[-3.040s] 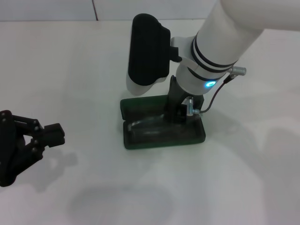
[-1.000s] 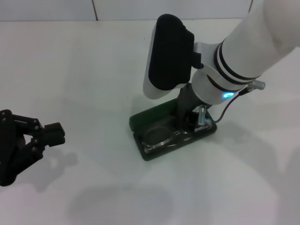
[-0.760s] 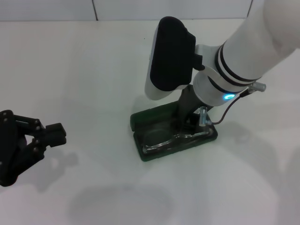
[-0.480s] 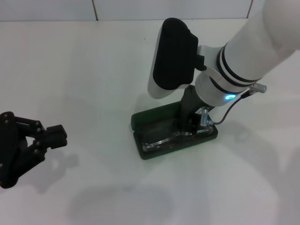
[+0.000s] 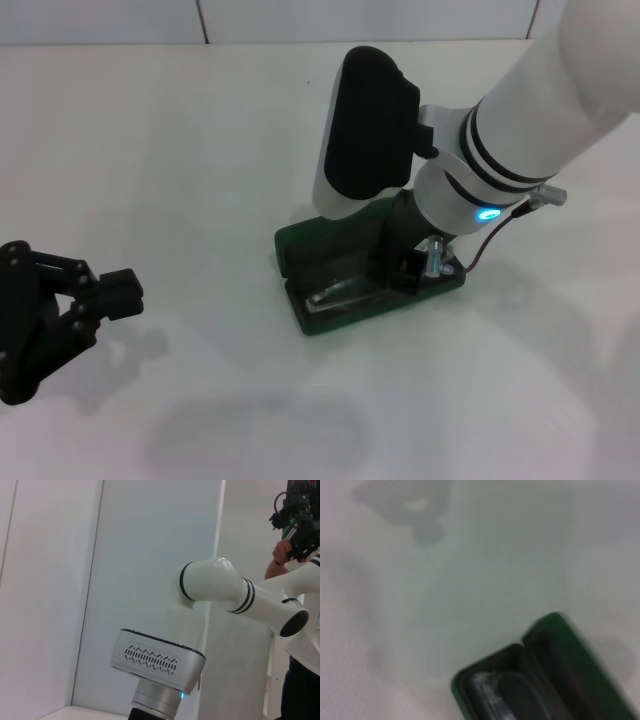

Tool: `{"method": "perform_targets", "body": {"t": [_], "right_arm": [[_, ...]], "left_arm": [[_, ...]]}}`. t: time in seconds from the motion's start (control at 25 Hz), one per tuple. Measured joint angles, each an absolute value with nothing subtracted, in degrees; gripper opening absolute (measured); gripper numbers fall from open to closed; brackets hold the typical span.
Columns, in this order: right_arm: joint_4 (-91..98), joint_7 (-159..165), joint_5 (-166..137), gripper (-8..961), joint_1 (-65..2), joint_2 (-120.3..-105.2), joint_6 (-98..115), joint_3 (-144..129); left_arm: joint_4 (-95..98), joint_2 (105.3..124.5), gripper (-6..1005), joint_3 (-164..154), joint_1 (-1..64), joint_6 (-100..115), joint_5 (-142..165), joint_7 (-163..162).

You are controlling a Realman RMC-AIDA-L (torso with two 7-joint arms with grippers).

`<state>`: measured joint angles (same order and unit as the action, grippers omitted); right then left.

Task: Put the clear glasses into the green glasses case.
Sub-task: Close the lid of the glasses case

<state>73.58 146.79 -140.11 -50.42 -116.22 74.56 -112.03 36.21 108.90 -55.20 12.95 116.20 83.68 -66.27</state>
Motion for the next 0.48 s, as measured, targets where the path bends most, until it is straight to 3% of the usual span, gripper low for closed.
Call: {"method": "perform_targets", "body": {"t": [0.48], "right_arm": [[77.06, 146.95, -139.94, 165, -48.93, -116.18, 76.1, -112.15]], "left_arm": [[36.12, 108.89, 106, -54.98, 13.03, 116.19, 83.67, -66.27]]}}
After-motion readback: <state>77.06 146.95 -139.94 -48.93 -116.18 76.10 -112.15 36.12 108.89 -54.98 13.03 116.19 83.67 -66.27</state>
